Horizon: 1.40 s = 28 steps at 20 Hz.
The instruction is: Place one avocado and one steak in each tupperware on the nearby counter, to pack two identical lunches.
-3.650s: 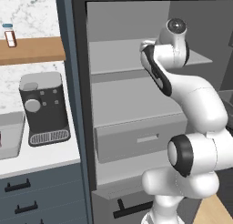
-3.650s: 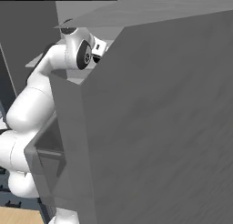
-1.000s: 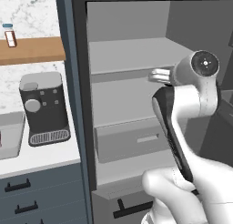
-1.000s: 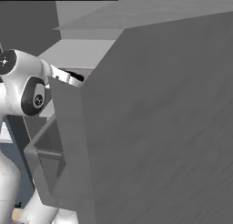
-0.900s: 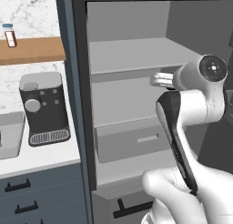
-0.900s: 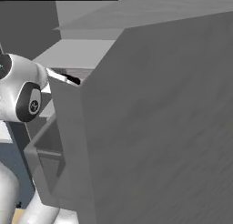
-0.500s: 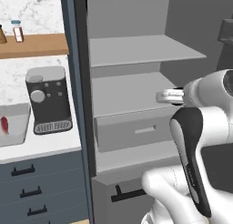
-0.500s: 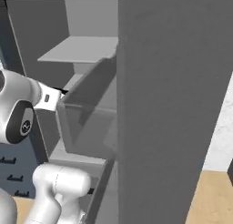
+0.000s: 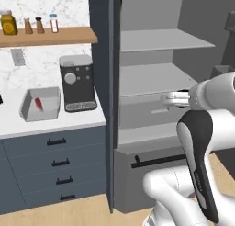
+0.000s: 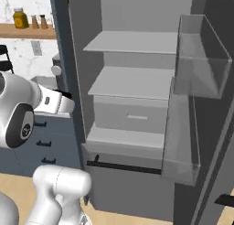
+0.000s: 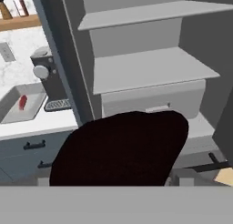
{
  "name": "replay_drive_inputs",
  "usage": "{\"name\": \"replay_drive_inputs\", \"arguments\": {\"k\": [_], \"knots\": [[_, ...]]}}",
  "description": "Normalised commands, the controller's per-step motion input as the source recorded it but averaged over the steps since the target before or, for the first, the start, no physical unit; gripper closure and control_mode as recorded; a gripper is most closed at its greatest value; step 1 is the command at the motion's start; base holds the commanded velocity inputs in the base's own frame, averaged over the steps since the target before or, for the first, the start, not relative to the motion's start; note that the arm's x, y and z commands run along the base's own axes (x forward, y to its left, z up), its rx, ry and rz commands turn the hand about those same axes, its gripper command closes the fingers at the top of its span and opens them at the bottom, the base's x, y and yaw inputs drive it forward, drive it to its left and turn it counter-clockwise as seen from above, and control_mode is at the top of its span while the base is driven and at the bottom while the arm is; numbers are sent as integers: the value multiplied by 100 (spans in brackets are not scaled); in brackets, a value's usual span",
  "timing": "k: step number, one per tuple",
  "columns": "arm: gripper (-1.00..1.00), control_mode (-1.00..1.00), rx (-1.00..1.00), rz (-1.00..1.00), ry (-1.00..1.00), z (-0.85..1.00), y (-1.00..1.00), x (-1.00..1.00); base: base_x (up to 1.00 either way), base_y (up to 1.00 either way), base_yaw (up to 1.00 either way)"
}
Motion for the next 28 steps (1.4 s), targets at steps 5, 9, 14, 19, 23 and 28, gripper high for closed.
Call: {"name": "replay_drive_inputs", "arguments": {"k": [5,9,14,19,23,28], "knots": [[100,100,0,0,0,0,0,0,3,100,3],[100,100,0,0,0,0,0,0,27,100,0],[100,100,0,0,0,0,0,0,73,84,0],[100,100,0,0,0,0,0,0,94,54,0],[100,100,0,0,0,0,0,0,76,19,0],[100,100,0,0,0,0,0,0,58,11,0]]}}
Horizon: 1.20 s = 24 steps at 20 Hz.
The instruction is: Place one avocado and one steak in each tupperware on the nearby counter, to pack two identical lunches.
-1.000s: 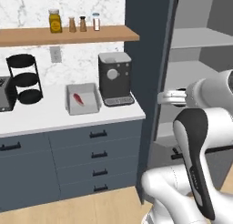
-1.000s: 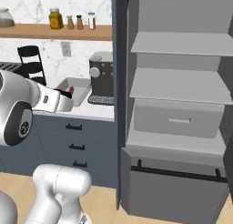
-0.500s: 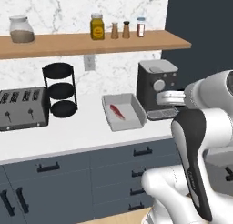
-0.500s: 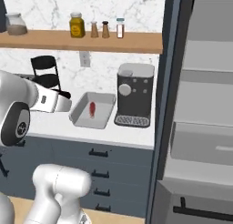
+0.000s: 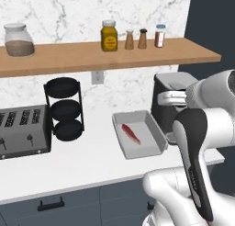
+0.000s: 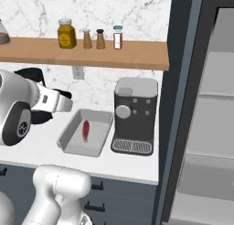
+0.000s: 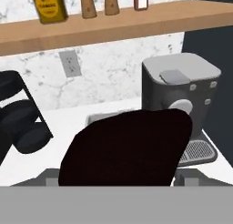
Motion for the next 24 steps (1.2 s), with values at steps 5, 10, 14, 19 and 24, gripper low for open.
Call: {"name": "replay_drive_inputs", "arguments": {"k": [5,10,14,19,24], "knots": [[100,-100,-2,0,10,-41,9,29,9,3,0],[100,-100,-3,0,16,-64,11,28,0,0,0],[100,-100,-1,2,12,-58,1,29,0,0,0],[100,-100,0,7,8,-60,0,26,0,0,0],[100,-100,-1,10,3,-56,0,43,0,0,0]]}}
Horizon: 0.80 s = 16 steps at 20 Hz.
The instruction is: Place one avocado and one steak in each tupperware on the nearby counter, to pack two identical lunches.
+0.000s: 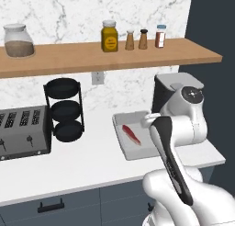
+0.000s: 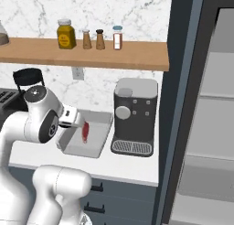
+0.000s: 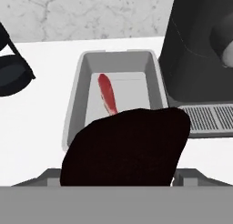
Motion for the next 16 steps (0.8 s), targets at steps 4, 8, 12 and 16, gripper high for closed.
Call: {"name": "replay_drive_inputs", "arguments": {"k": [4,8,12,16], "knots": [[100,-100,-1,6,3,-16,-1,46,0,0,0],[100,-100,0,3,15,-22,0,48,0,0,0],[100,-100,0,3,13,-38,0,41,0,0,0],[100,-100,-3,2,1,-36,0,36,0,0,0]]}}
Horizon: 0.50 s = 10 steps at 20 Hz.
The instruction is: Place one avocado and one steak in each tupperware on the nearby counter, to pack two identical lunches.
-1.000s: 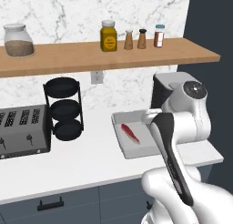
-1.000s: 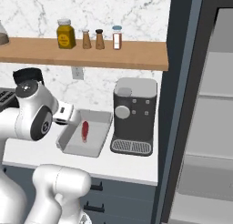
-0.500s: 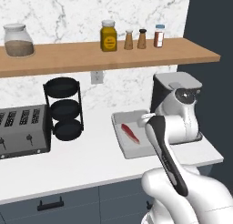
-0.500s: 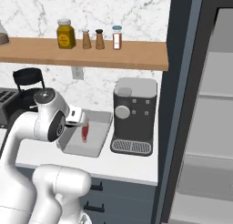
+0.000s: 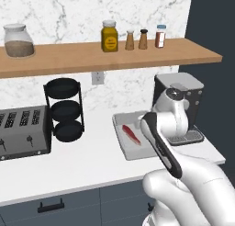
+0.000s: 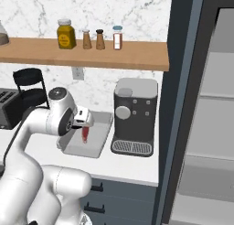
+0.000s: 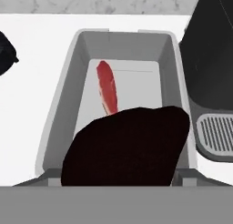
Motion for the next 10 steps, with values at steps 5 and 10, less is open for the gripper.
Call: {"name": "replay_drive_inputs", "arguments": {"k": [5,10], "knots": [[100,-100,-4,0,0,-39,0,38,0,0,0],[100,-100,-1,1,1,-39,0,38,0,0,0]]}}
